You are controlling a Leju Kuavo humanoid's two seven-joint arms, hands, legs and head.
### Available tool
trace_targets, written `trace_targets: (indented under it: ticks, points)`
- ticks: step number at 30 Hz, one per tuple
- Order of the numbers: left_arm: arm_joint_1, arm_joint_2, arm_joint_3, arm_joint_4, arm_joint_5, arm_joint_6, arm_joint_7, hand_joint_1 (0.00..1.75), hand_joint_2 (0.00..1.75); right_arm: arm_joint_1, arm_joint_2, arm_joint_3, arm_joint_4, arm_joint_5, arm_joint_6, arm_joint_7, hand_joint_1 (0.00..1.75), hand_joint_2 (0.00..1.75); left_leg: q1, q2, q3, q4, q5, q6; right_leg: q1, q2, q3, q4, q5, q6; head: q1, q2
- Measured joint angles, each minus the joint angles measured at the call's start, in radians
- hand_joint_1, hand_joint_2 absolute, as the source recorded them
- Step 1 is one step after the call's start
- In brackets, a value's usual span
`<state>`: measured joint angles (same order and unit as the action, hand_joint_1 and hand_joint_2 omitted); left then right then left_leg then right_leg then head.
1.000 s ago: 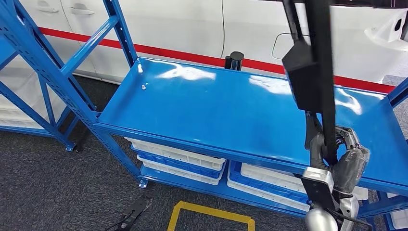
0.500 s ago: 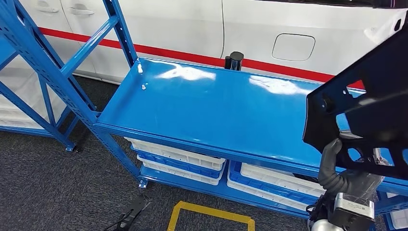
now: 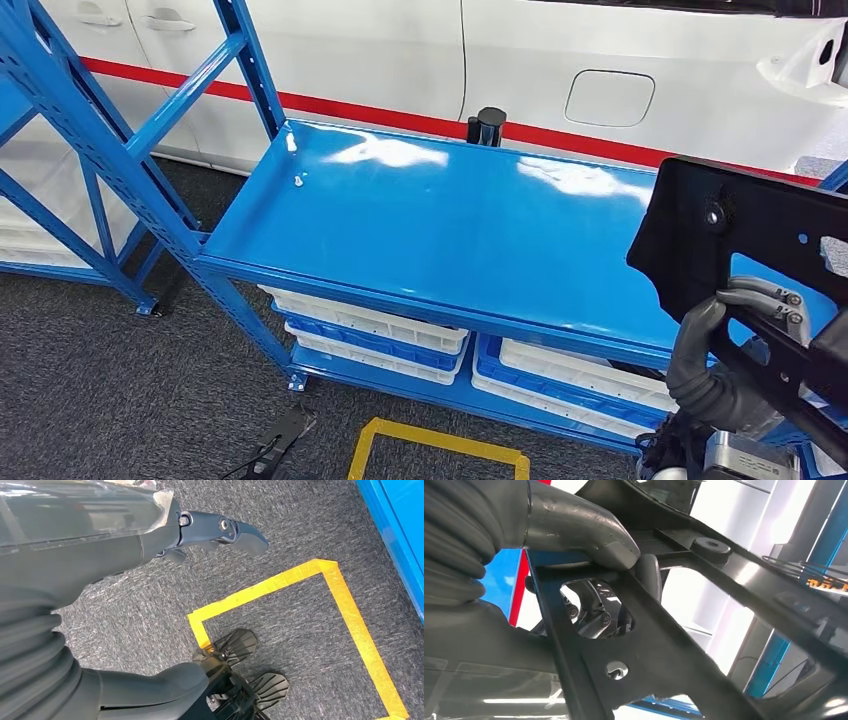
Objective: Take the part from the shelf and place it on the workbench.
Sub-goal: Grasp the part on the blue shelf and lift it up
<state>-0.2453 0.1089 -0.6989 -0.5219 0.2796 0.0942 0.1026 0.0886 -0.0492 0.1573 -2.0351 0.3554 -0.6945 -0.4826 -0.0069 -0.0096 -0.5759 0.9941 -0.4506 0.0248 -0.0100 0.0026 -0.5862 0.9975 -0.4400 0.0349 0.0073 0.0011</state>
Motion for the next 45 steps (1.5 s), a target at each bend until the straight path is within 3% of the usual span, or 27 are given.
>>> trace_targets:
  ticks: [6, 14, 16, 18, 20, 21, 23, 25, 26, 29, 30, 32, 34, 35, 36, 37, 39, 41, 43, 45]
  points:
    - [0.0, -0.002, 0.0, 0.004, 0.0, 0.0, -0.001, 0.0, 1.75, 0.002, 0.001, 0.003, -0.002, 0.0, 0.0, 0.0, 1.75, 1.75, -0.001, 0.0, 0.0, 0.001, -0.001, 0.001, -0.001, 0.0, 0.0, -0.001, 0.0, 0.0, 0.0, 0.0]
    - [0.0, -0.006, 0.001, 0.006, -0.022, 0.018, -0.016, 0.0, 1.75, 0.006, 0.003, 0.004, -0.008, 0.013, 0.0, 0.019, 1.75, 1.75, 0.0, 0.001, 0.005, -0.007, 0.005, 0.022, -0.003, 0.0, 0.001, 0.001, -0.002, 0.009, 0.0, 0.0]
    - [0.0, -0.011, 0.002, 0.005, -0.036, 0.022, -0.012, 0.0, 1.75, 0.008, 0.005, 0.005, -0.012, 0.023, 0.0, 0.027, 1.75, 1.75, 0.008, 0.005, 0.012, -0.022, 0.015, 0.03, 0.0, 0.0, -0.026, 0.062, -0.04, 0.005, 0.002, 0.0]
    - [0.001, -0.015, 0.004, 0.005, -0.047, 0.024, -0.009, 0.0, 1.75, 0.011, 0.006, 0.006, -0.014, 0.031, 0.0, 0.036, 1.75, 1.75, 0.01, 0.008, 0.011, -0.025, 0.018, 0.033, -0.003, 0.0, -0.084, 0.197, -0.102, 0.001, 0.004, 0.0]
    - [0.003, -0.02, 0.005, 0.005, -0.058, 0.024, -0.008, 0.0, 1.75, 0.015, 0.006, 0.006, -0.014, 0.037, 0.0, 0.044, 1.75, 1.75, 0.011, 0.009, 0.009, -0.024, 0.019, 0.031, -0.01, 0.0, -0.118, 0.286, -0.129, 0.011, 0.005, 0.0]
    - [0.004, -0.022, 0.006, 0.005, -0.063, 0.025, -0.006, 0.0, 1.75, 0.017, 0.006, 0.006, -0.014, 0.041, 0.0, 0.049, 1.75, 1.75, 0.013, 0.009, 0.008, -0.023, 0.019, 0.028, -0.014, -0.001, -0.108, 0.274, -0.12, 0.022, 0.005, 0.0]
    - [0.005, -0.027, 0.012, 0.005, -0.075, 0.025, -0.003, 0.0, 1.75, 0.017, 0.006, 0.006, -0.014, 0.05, 0.0, 0.057, 1.75, 1.75, 0.019, 0.008, 0.007, -0.017, 0.017, 0.017, -0.024, -0.004, -0.034, 0.146, -0.073, 0.048, 0.005, 0.0]
    - [0.006, -0.029, 0.022, 0.005, -0.085, 0.028, 0.001, 0.0, 1.75, 0.018, 0.007, 0.006, -0.015, 0.058, 0.0, 0.065, 1.75, 1.75, 0.021, 0.005, 0.002, -0.007, 0.013, 0.001, -0.026, 0.001, 0.034, 0.035, -0.04, 0.055, 0.007, 0.0]
    - [0.006, -0.029, 0.027, 0.005, -0.09, 0.03, 0.003, 0.0, 1.75, 0.018, 0.007, 0.007, -0.016, 0.061, 0.0, 0.069, 1.75, 1.75, 0.019, 0.004, -0.001, 0.0, 0.011, -0.007, -0.025, 0.005, 0.046, 0.014, -0.038, 0.048, 0.008, 0.0]
    - [0.008, -0.03, 0.039, 0.003, -0.104, 0.033, 0.006, 0.0, 1.75, 0.017, 0.007, 0.006, -0.017, 0.066, 0.0, 0.079, 1.75, 1.75, 0.021, 0.002, -0.009, 0.012, 0.007, -0.022, -0.027, 0.012, 0.039, 0.015, -0.041, 0.02, 0.0, 0.0]
    - [0.009, -0.031, 0.045, 0.003, -0.107, 0.034, 0.008, 0.0, 1.75, 0.017, 0.007, 0.006, -0.017, 0.066, 0.0, 0.081, 1.75, 1.75, 0.024, 0.003, -0.016, 0.027, -0.008, -0.025, -0.029, 0.011, 0.036, 0.015, -0.038, 0.011, -0.003, 0.0]
    - [0.01, -0.034, 0.059, 0.004, -0.111, 0.035, 0.011, 0.0, 1.75, 0.014, 0.007, 0.007, -0.017, 0.063, 0.0, 0.084, 1.75, 1.75, 0.028, 0.005, -0.054, 0.115, -0.073, -0.031, -0.028, 0.01, 0.029, 0.015, -0.031, -0.005, -0.005, 0.0]
    - [0.012, -0.035, 0.074, 0.007, -0.111, 0.037, 0.012, 0.0, 1.75, 0.013, 0.006, 0.008, -0.016, 0.057, 0.0, 0.087, 1.75, 1.75, 0.028, 0.006, -0.106, 0.24, -0.141, -0.035, -0.022, 0.007, 0.018, 0.015, -0.025, -0.016, -0.007, 0.0]
    - [0.015, -0.036, 0.081, 0.01, -0.111, 0.037, 0.012, 0.0, 1.75, 0.012, 0.005, 0.008, -0.016, 0.054, 0.0, 0.088, 1.75, 1.75, 0.028, 0.006, -0.12, 0.278, -0.152, -0.034, -0.019, 0.007, 0.014, 0.015, -0.023, -0.019, -0.007, 0.0]
    - [0.017, -0.036, 0.086, 0.013, -0.111, 0.037, 0.012, 0.0, 1.75, 0.012, 0.005, 0.008, -0.015, 0.053, 0.0, 0.088, 1.75, 1.75, 0.028, 0.006, -0.118, 0.283, -0.145, -0.032, -0.017, 0.006, 0.01, 0.016, -0.02, -0.02, -0.007, 0.0]
    - [0.018, -0.036, 0.092, 0.016, -0.111, 0.037, 0.011, 0.0, 1.75, 0.01, 0.005, 0.008, -0.014, 0.052, 0.0, 0.088, 1.75, 1.75, 0.028, 0.006, -0.096, 0.252, -0.121, -0.029, -0.016, 0.006, 0.008, 0.016, -0.019, -0.02, -0.007, 0.0]
    - [0.018, -0.036, 0.103, 0.022, -0.112, 0.036, 0.008, 0.0, 1.75, 0.004, 0.005, 0.009, -0.011, 0.049, 0.0, 0.089, 1.75, 1.75, 0.026, 0.006, -0.015, 0.122, -0.066, -0.019, -0.012, 0.006, 0.008, 0.016, -0.016, -0.017, -0.007, 0.0]
    - [0.015, -0.036, 0.114, 0.029, -0.112, 0.035, 0.004, 0.0, 1.75, -0.007, 0.004, 0.009, -0.008, 0.046, 0.0, 0.089, 1.75, 1.75, 0.021, 0.005, 0.038, 0.031, -0.044, -0.012, -0.008, 0.006, 0.006, 0.016, -0.011, -0.009, -0.007, 0.0]
    - [0.015, -0.036, 0.123, 0.035, -0.111, 0.034, 0.003, 0.0, 1.75, -0.013, 0.004, 0.01, -0.007, 0.045, 0.0, 0.089, 1.75, 1.75, 0.014, 0.006, 0.04, 0.015, -0.041, -0.008, -0.007, 0.005, 0.004, 0.013, -0.003, 0.003, -0.008, 0.0]
    - [0.015, -0.036, 0.127, 0.038, -0.111, 0.034, 0.003, 0.0, 1.75, -0.014, 0.003, 0.01, -0.007, 0.044, 0.0, 0.09, 1.75, 1.75, 0.015, 0.008, 0.036, 0.003, -0.029, 0.005, -0.008, 0.003, -0.007, 0.023, -0.01, 0.011, -0.009, 0.0]
